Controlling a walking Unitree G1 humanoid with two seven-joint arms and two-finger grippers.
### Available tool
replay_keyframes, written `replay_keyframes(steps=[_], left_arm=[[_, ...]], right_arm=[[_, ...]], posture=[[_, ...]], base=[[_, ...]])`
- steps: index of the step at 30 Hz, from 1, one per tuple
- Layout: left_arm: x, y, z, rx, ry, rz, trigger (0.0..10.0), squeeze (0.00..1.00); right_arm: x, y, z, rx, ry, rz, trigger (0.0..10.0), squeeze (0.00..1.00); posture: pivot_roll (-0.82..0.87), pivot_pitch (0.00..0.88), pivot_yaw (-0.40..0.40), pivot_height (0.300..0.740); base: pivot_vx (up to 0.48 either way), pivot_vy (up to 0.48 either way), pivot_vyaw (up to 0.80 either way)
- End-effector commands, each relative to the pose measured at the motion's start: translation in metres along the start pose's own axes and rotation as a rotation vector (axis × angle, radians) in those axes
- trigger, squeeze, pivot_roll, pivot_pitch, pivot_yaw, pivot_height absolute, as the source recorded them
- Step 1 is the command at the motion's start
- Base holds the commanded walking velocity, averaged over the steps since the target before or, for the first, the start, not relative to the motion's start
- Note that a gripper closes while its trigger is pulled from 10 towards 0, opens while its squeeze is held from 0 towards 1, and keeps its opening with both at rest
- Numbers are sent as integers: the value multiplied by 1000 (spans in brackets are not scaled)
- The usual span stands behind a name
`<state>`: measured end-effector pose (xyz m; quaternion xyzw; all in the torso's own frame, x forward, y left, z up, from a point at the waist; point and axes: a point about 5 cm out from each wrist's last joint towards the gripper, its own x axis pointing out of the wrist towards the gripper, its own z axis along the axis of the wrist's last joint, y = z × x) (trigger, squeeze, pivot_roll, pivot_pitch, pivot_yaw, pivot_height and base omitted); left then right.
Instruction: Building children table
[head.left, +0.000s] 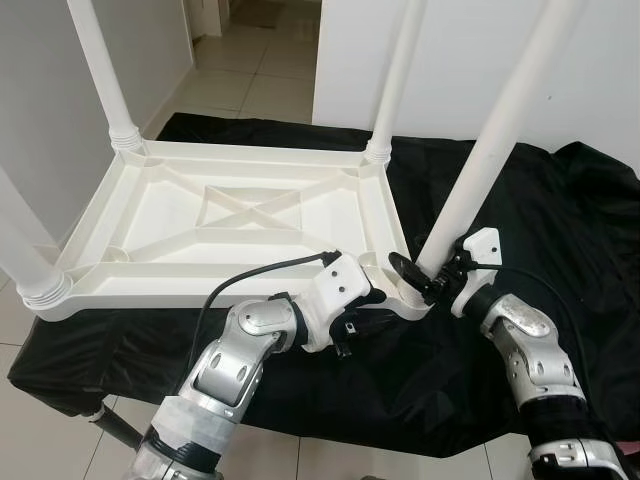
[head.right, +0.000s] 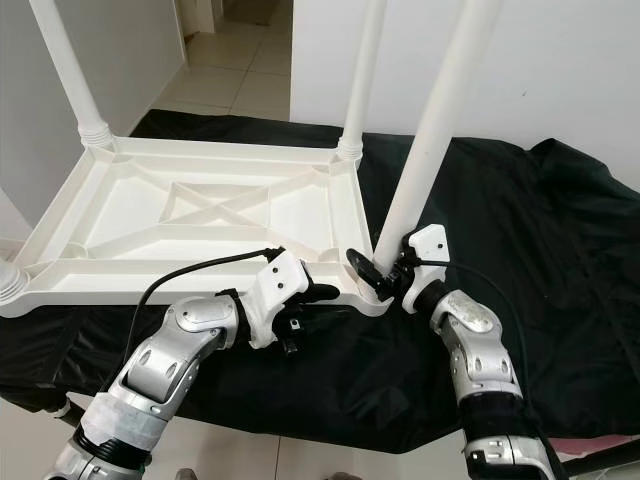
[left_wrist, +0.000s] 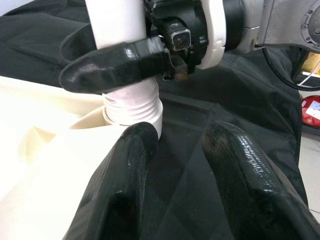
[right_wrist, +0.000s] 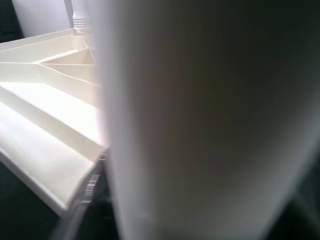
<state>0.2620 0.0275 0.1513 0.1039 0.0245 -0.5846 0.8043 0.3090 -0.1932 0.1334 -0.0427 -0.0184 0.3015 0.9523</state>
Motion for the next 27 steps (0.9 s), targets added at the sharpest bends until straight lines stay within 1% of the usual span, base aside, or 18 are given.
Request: replay_keyframes(steps=[1, 6, 7, 9, 10, 12, 14, 15, 16, 18, 19, 21, 22, 24, 25, 26, 27], left_arm=[[1, 4, 3, 17, 1, 93, 10000, 0], [0, 5, 2, 14, 2, 105, 10000, 0], [0, 5, 2, 13, 2, 107, 10000, 0], [0, 5, 2, 13, 2, 107, 10000, 0], [0, 5, 2, 13, 2, 107, 10000, 0], [0, 5, 2, 13, 2, 106, 10000, 0], [1, 5, 2, 13, 2, 102, 10000, 0], [1, 5, 2, 13, 2, 102, 10000, 0], [1, 5, 2, 11, 3, 100, 10000, 0], [1, 5, 2, 11, 3, 100, 10000, 0], [2, 5, 2, 11, 8, 98, 10000, 0], [2, 5, 2, 11, 8, 98, 10000, 0], [3, 5, 1, 11, 12, 99, 10000, 0], [3, 5, 1, 11, 12, 99, 10000, 0], [3, 5, 1, 8, 14, 100, 10000, 0], [3, 5, 1, 8, 14, 100, 10000, 0], [3, 5, 0, 5, 16, 102, 10000, 0]], right_arm=[[-1, -2, -2, -2, 8, 1, 0, 0], [-5, -2, -5, 15, 3, 4, 0, 0], [-5, -2, -5, 26, 2, -1, 1922, 0], [-5, -2, -5, 26, 2, -1, 1922, 0], [-6, -1, -5, 39, -4, -6, 10000, 0], [-7, -1, -4, 46, -9, -11, 10000, 0], [-7, 0, -3, 44, 5, -53, 10000, 0], [-7, 0, -3, 44, 5, -53, 10000, 0], [-6, 0, -4, 35, 31, -83, 10000, 0], [-6, 0, -4, 35, 31, -83, 10000, 0], [-4, 1, -7, 22, 58, -136, 10000, 0], [-4, 1, -7, 22, 58, -136, 10000, 0], [-1, 6, -9, 40, 66, -224, 10000, 0], [-1, 6, -9, 40, 66, -224, 10000, 0], [1, 14, -11, 98, 67, -366, 10000, 0], [1, 14, -11, 98, 67, -366, 10000, 0], [3, 23, -14, 131, 71, -527, 10000, 0]], posture=[[-33, 0, -62, 740], [-32, 0, -64, 740], [-35, 0, -62, 740], [-35, 0, -62, 740], [-39, 0, -60, 740], [-45, 0, -55, 740], [-52, 0, -54, 740], [-52, 0, -54, 740], [-52, 0, -54, 740], [-52, 0, -54, 740], [-51, 0, -59, 740], [-51, 0, -59, 740], [-52, 0, -58, 740], [-52, 0, -58, 740], [-53, 0, -58, 740], [-53, 0, -58, 740], [-55, 0, -58, 740]], base=[[0, 0, 0], [0, 0, 0], [0, 0, 0], [0, 0, 0], [0, 0, 0], [0, 0, 0], [0, 0, 0], [0, 0, 0], [0, 0, 0], [0, 0, 0], [0, 0, 0], [0, 0, 0], [0, 0, 0], [0, 0, 0], [0, 0, 0], [0, 0, 0], [0, 0, 0]])
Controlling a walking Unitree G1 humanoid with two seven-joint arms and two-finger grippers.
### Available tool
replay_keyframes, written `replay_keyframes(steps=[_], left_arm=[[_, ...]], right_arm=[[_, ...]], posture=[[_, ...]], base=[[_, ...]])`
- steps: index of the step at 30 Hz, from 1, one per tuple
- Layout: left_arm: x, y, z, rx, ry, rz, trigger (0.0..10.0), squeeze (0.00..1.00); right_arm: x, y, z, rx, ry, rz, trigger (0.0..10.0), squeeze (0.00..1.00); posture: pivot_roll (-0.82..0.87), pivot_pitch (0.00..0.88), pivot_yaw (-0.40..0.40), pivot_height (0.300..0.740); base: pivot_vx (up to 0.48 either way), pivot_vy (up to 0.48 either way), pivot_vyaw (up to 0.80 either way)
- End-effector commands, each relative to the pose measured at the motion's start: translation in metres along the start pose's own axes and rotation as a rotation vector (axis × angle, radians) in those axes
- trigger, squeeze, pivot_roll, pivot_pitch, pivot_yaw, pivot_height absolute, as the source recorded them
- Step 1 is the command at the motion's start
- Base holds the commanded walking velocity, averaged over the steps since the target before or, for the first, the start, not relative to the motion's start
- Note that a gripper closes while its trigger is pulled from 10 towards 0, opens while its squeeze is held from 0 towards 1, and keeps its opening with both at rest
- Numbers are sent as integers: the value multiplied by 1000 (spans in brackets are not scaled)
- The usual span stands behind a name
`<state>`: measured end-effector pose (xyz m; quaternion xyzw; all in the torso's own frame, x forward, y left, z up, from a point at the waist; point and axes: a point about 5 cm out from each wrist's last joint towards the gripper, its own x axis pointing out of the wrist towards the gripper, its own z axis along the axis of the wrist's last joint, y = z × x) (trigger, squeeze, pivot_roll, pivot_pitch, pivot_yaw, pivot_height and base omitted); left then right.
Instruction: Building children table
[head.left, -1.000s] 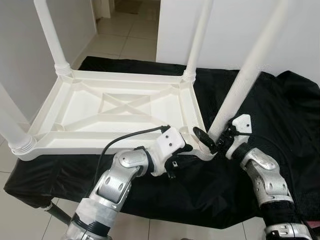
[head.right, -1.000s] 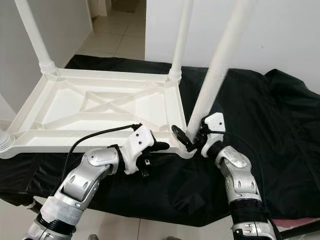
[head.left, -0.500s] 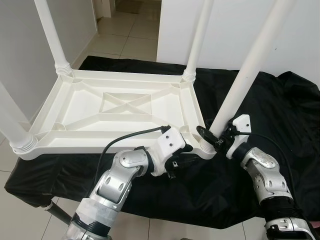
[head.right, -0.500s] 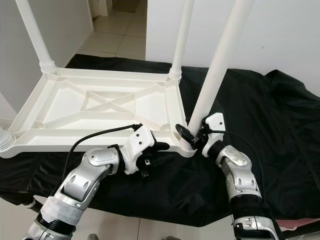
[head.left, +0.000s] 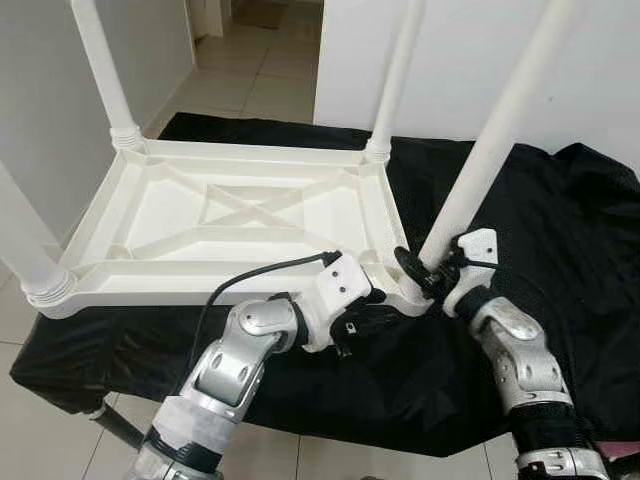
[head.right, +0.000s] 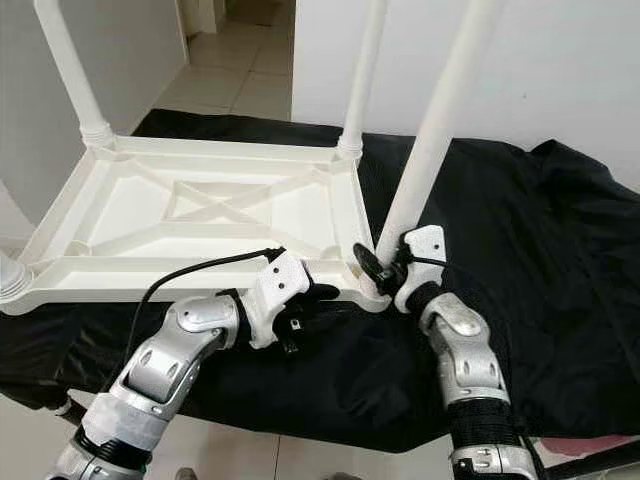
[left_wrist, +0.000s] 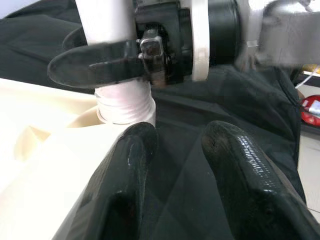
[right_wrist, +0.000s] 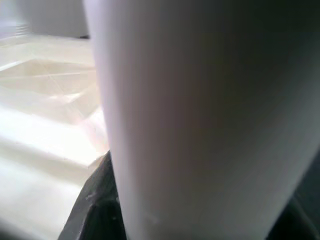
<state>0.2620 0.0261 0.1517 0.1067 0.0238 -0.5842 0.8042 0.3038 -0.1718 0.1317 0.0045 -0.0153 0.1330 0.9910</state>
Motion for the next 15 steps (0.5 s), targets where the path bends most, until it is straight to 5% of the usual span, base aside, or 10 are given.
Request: replay_keyframes(steps=[1, 2, 6, 15], left_arm=[[1, 5, 0, 0, 14, 101, 10000, 0], [1, 5, -1, -2, 16, 103, 10000, 0], [1, 5, -1, -6, 17, 104, 10000, 0], [1, 4, -1, -10, 18, 101, 10000, 0]], right_arm=[[-6, -1, -14, 28, 74, -184, 10000, 0], [-9, 6, -17, 68, 69, -347, 10000, 0], [-12, 17, -20, 114, 56, -512, 10000, 0], [-7, 28, -3, 142, -28, -445, 10000, 0]], posture=[[-55, 0, -58, 740], [-55, 0, -58, 740], [-55, 0, -58, 740], [-57, 0, -51, 740]], base=[[0, 0, 0], [0, 0, 0], [0, 0, 0], [0, 0, 0]])
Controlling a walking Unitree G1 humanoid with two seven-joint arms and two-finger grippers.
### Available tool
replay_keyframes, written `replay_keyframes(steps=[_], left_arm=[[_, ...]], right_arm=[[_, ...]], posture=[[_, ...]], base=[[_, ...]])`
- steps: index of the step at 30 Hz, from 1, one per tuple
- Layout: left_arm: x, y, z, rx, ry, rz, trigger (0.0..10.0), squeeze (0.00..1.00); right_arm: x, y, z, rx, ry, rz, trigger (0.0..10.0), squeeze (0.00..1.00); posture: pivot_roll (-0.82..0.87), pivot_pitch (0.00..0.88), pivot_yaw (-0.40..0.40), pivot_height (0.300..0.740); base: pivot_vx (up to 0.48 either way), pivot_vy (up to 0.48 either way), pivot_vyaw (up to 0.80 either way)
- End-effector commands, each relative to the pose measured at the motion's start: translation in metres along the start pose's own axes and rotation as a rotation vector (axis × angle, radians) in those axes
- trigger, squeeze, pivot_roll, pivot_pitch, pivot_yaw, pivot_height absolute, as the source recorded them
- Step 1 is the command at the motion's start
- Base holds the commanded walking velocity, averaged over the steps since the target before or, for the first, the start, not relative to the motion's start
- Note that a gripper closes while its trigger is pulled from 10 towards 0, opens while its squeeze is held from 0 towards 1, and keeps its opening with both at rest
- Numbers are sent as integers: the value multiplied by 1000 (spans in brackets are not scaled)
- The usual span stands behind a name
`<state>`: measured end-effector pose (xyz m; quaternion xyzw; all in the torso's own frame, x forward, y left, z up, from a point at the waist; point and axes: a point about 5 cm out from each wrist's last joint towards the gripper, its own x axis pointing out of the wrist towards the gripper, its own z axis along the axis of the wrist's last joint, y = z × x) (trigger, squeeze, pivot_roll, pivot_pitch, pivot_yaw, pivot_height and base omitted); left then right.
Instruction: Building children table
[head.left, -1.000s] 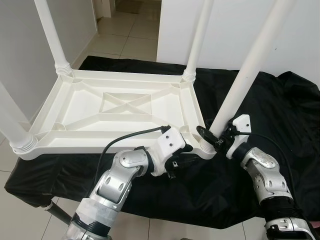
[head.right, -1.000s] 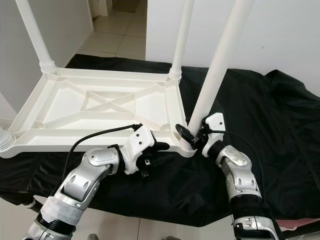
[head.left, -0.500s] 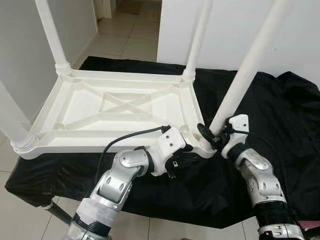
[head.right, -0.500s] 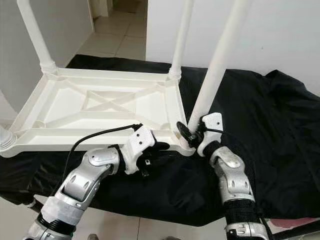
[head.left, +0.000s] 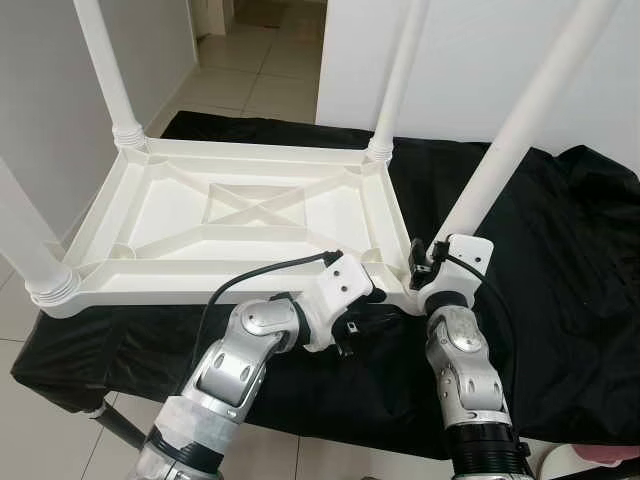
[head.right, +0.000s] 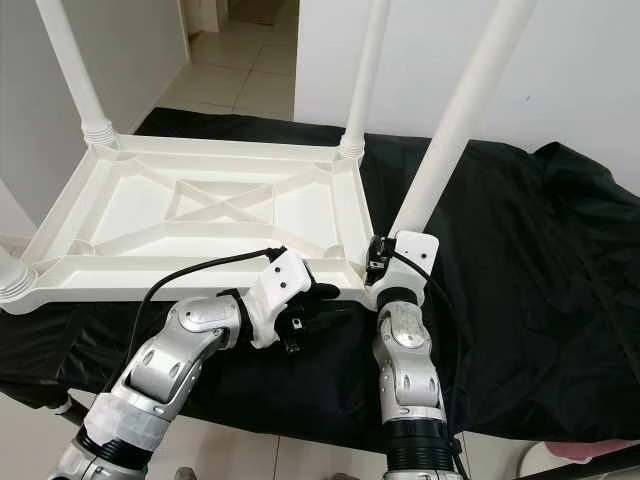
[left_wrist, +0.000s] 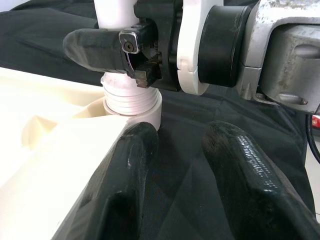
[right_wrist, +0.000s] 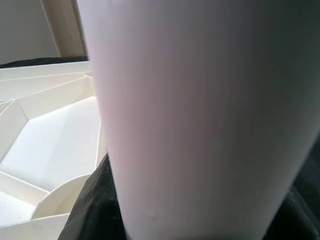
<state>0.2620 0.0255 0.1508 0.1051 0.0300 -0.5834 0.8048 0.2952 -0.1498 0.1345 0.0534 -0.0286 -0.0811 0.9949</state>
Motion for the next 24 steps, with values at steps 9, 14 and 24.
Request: replay_keyframes(steps=[9, 14, 24], left_arm=[[1, 4, 0, -3, 8, 100, 10000, 0], [1, 4, 0, -3, 7, 99, 10000, 0], [0, 6, -1, 8, 10, 101, 10000, 0]], right_arm=[[-8, 1, 9, 37, -56, -4, 10000, 1000], [-7, -11, 6, 15, -42, 15, 10000, 1000], [-5, -33, 2, -37, -43, 165, 10000, 667]], posture=[[-58, 0, -51, 740], [-60, 0, -51, 740], [-67, 0, -48, 740]], base=[[0, 0, 0], [0, 0, 0], [0, 0, 0]])
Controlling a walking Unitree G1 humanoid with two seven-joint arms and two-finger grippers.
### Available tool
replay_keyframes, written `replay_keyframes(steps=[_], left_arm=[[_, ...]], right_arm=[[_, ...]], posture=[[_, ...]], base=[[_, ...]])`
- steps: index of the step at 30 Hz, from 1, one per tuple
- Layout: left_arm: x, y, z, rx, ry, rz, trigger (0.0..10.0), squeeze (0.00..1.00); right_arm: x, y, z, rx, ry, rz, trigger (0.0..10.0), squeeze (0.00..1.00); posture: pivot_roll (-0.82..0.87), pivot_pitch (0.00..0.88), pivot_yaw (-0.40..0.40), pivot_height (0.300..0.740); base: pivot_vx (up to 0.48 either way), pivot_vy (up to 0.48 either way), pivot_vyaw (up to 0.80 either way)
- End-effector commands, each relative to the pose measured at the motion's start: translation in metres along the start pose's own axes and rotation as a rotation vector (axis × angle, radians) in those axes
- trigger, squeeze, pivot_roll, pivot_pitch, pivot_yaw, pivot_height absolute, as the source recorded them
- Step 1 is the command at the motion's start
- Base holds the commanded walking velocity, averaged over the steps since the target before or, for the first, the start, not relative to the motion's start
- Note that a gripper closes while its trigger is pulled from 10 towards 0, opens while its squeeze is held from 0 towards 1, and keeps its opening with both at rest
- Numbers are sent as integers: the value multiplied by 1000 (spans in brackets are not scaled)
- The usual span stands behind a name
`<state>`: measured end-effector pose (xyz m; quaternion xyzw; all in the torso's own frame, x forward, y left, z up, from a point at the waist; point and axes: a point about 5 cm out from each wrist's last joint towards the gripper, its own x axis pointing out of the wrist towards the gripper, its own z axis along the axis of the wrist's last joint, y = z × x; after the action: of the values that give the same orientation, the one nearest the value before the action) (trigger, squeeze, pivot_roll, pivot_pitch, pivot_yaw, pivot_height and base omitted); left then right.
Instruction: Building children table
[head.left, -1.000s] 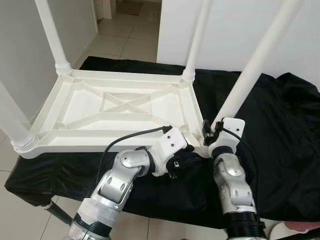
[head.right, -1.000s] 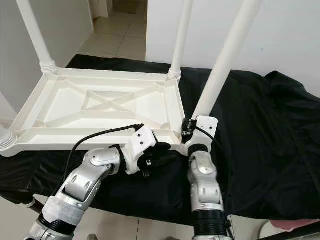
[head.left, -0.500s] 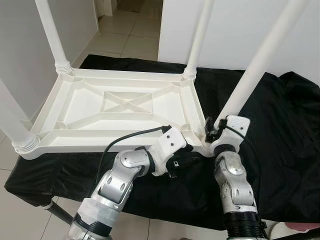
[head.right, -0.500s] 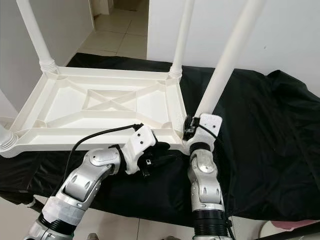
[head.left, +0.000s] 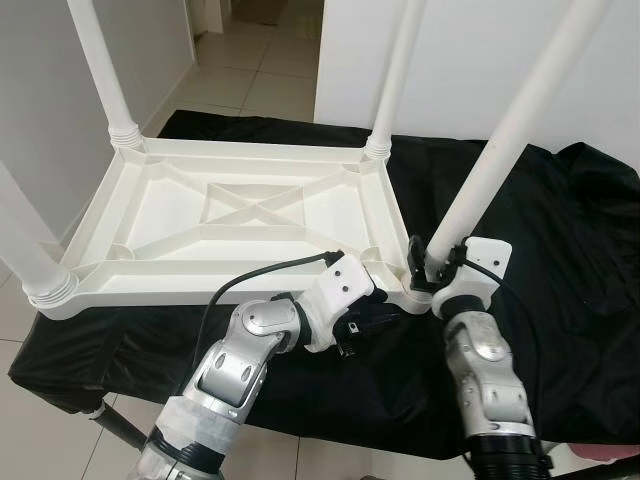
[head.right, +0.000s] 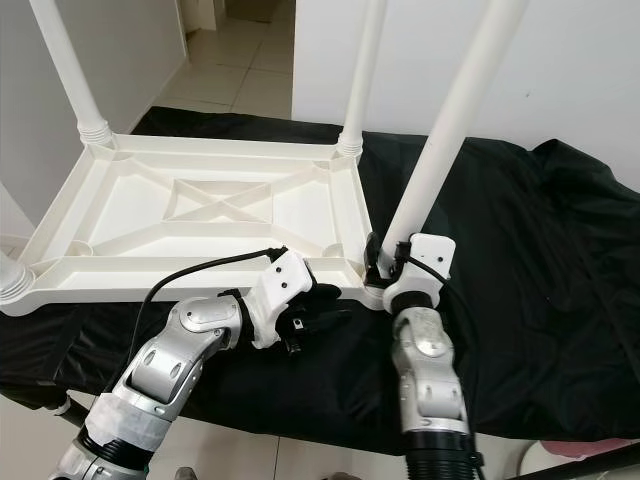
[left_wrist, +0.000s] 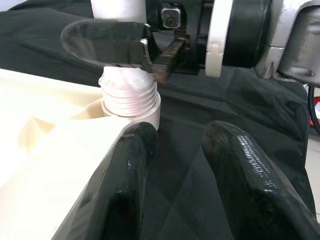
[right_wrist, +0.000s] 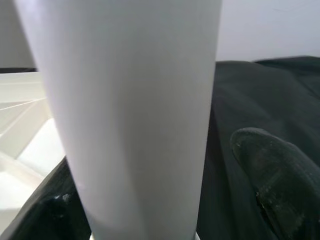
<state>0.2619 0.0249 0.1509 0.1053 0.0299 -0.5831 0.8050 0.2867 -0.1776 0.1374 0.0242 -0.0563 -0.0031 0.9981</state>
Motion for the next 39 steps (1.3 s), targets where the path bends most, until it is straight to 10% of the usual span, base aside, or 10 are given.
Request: replay_keyframes(steps=[1, 2, 3, 22, 23, 24, 27, 28, 39], left_arm=[[-1, 8, -2, 9, 8, 108, 10000, 0], [-1, 8, -2, 9, 8, 108, 10000, 0], [-3, 12, -4, 16, 8, 127, 10000, 0], [-2, 23, -15, 27, -46, 304, 10000, 0], [-2, 24, -15, 30, -49, 324, 10000, 0], [-2, 24, -15, 32, -48, 327, 10000, 0], [-1, 24, -16, 33, -47, 326, 10000, 0], [-1, 24, -16, 33, -47, 322, 10000, 0], [4, 17, -18, 38, -55, 281, 10000, 0]], right_arm=[[-2, -7, -4, 8, 3, 32, 10000, 663], [-2, -7, -4, 8, 3, 32, 10000, 663], [0, -9, -6, 7, 3, 66, 10000, 0], [28, -4, -12, -99, 27, 446, 10000, 0], [31, -4, -12, -107, 34, 476, 8392, 0], [33, -5, -13, -109, 41, 499, 2824, 0], [34, -6, -13, -109, 45, 510, 2824, 0], [35, -7, -14, -116, 49, 512, 0, 0], [25, -12, -19, -81, 46, 488, 0, 0]], posture=[[-67, 0, -47, 740], [-67, 0, -47, 740], [-66, 0, -47, 740], [-63, 0, -29, 740], [-63, 0, -29, 740], [-61, 0, -30, 740], [-61, 0, -30, 740], [-57, 0, -34, 740], [-64, 0, -39, 740]], base=[[0, 0, 0], [0, 0, 0], [0, 0, 0], [0, 0, 0], [0, 0, 0], [0, 0, 0], [0, 0, 0], [0, 0, 0], [0, 0, 0]])
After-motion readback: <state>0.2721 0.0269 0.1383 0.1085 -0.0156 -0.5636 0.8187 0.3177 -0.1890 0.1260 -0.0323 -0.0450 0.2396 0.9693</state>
